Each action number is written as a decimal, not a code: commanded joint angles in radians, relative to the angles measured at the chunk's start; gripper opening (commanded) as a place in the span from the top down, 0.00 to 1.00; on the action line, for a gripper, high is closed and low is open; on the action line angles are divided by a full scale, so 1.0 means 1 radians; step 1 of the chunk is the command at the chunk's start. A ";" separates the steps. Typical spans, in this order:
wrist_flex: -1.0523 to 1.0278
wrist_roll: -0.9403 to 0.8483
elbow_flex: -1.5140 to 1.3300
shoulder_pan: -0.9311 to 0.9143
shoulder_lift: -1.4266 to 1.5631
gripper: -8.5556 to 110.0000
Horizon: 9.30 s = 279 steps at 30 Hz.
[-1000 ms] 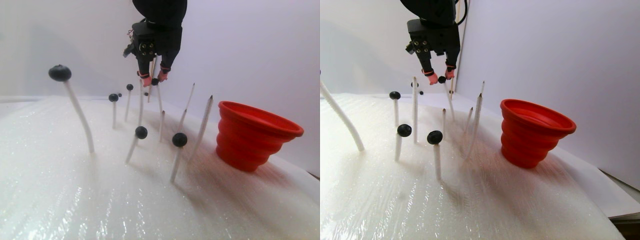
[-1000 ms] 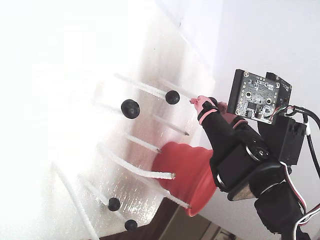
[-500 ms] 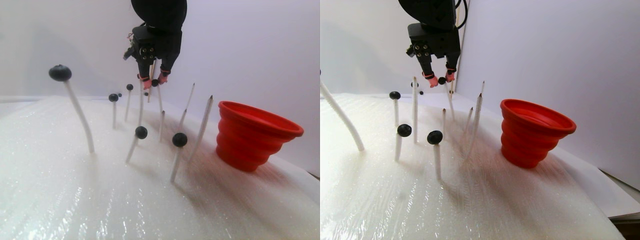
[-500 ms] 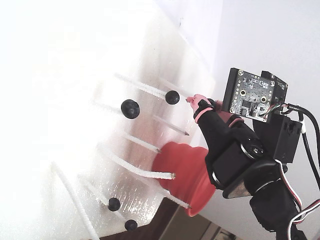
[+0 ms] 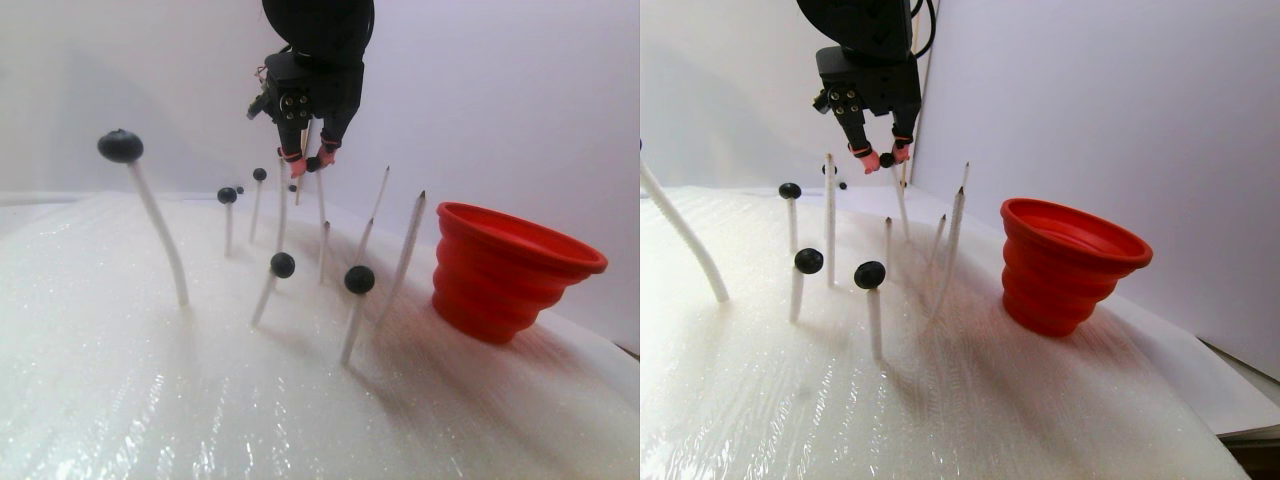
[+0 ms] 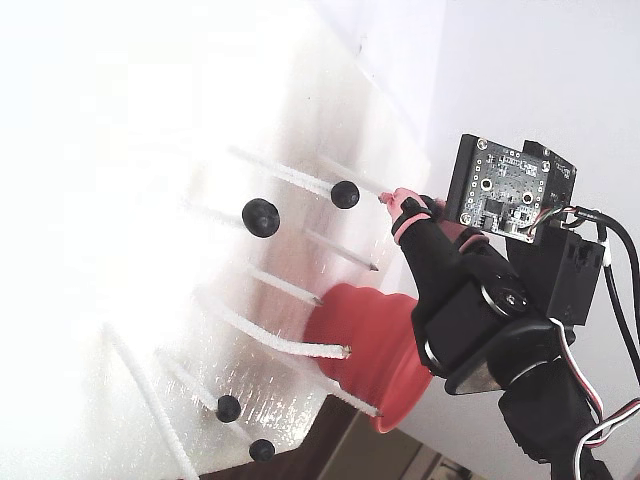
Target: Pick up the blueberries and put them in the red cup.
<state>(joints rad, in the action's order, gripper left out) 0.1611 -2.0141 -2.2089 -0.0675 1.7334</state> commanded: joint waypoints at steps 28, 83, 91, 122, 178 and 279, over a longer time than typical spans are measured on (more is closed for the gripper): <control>-0.037 0.029 -0.017 0.006 0.196 0.84; -0.265 0.196 -0.037 -0.334 0.328 0.84; -0.288 0.218 -0.017 -0.394 0.322 0.84; -0.299 0.324 0.066 -0.597 0.179 0.84; -0.529 0.457 -0.175 -0.439 0.506 0.80; -0.463 0.552 -0.449 -0.273 0.319 0.80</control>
<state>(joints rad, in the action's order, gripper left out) -0.3145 -1.4588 -2.7167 -0.3329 2.0586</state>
